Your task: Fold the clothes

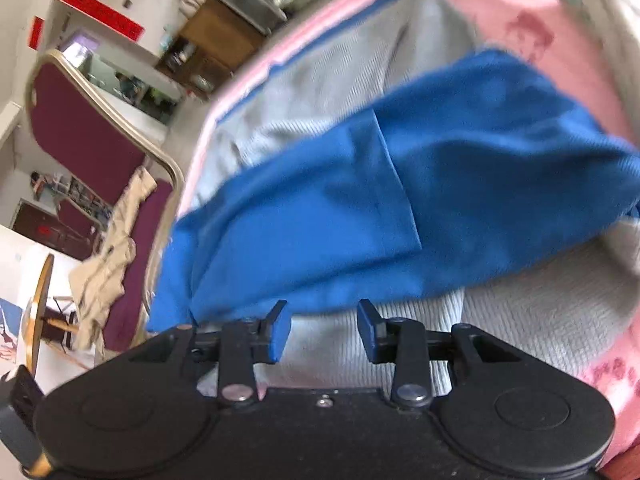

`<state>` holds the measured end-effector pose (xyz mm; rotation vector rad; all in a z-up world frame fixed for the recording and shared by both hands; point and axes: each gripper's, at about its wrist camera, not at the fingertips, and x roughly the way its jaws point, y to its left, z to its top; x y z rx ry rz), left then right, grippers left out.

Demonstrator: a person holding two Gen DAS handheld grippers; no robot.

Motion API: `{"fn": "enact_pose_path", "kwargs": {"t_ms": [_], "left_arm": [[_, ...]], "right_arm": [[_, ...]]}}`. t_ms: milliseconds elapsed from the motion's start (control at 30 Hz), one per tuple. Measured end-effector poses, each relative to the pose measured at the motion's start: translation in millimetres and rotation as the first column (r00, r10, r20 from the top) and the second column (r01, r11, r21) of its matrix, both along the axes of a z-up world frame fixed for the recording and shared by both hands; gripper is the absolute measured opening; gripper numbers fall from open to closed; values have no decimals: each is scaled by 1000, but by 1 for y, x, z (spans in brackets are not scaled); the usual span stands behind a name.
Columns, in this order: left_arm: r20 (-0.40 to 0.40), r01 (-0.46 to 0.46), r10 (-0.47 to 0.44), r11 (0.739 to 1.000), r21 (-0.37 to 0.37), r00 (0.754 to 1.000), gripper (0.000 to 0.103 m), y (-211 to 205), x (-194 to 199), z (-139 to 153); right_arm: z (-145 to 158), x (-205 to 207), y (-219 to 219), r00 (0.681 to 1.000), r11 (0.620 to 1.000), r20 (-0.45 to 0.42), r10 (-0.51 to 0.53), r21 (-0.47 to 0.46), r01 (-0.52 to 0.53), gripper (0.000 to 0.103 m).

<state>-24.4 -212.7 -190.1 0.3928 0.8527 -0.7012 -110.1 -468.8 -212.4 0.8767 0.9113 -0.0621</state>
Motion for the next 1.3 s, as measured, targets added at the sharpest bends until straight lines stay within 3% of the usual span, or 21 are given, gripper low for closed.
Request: {"fn": "enact_pose_path", "kwargs": {"t_ms": [33, 200, 300, 367, 433, 500, 567, 667, 767, 933, 1133, 1300], "left_arm": [[-12, -15, 15, 1000, 9, 1000, 44, 1, 3, -4], [-112, -155, 152, 988, -21, 982, 45, 27, 19, -1], [-186, -246, 225, 965, -95, 956, 43, 56, 22, 5], [-229, -278, 238, 947, -161, 944, 39, 71, 23, 9], [-246, -280, 226, 936, -215, 943, 38, 77, 22, 13], [-238, -256, 201, 939, -230, 950, 38, 73, 20, 15], [-237, -235, 187, 952, -196, 954, 38, 63, 19, 9], [-217, -226, 198, 968, -111, 956, 44, 52, 19, -3], [-200, -221, 198, 970, -97, 959, 46, 48, 19, -3], [-184, -222, 202, 971, -95, 962, 46, 48, 15, 1], [-107, -264, 250, 955, -136, 962, 49, 63, 15, 19], [-85, -297, 285, 926, -233, 955, 62, 78, 23, 40]], "right_arm": [[-4, 1, -1, 1000, 1000, -25, -2, 0, 2, 34], [-6, -9, -10, 998, 997, -37, -54, 47, 56, 33], [1, -23, -14, 993, 994, -48, -105, 1, 105, 39], [9, -35, -18, 988, 989, -42, -146, -35, 144, 41], [12, -47, -20, 986, 986, -9, -167, -10, 167, 41], [14, -51, -17, 988, 988, 31, -152, 18, 151, 41], [15, -51, -13, 991, 992, 54, -122, 30, 121, 41], [6, -39, -6, 997, 997, -13, -81, 8, 81, 41], [-5, -34, -7, 994, 996, -63, -91, 16, 92, 38], [-5, -37, -8, 993, 994, -53, -104, 32, 106, 40], [13, -44, -8, 990, 990, 19, -139, -26, 140, 57], [33, -43, -13, 983, 986, 97, -155, -40, 159, 63]]}}
